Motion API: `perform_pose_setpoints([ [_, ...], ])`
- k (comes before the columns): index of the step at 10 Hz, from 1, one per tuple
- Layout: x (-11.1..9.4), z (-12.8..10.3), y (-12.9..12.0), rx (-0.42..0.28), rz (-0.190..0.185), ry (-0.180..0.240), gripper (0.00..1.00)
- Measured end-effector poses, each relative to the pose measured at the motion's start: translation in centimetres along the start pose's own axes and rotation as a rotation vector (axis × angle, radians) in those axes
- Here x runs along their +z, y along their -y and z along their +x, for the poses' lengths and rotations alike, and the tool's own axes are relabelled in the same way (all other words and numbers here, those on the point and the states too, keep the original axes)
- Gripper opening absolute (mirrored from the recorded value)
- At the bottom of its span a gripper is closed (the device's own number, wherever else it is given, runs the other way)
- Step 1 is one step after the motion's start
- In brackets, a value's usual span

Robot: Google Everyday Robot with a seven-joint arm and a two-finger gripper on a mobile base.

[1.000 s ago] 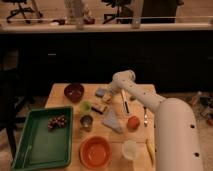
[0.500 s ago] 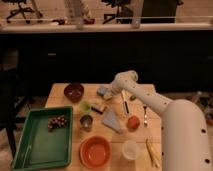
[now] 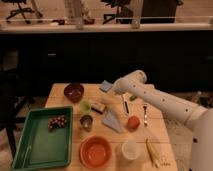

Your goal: Place sponge in red bowl

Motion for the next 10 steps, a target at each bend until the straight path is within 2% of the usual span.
perform_pose_setpoints([
  [2, -1.9, -0.5, -0.6, -0.028, 0.031, 0.023, 0.00],
  [5, -4.2, -2.0, -2.3, -0.093, 0.049, 0.038, 0.00],
  [10, -7.5, -3.2, -6.4, -0.206, 0.032, 0.052, 0.00],
])
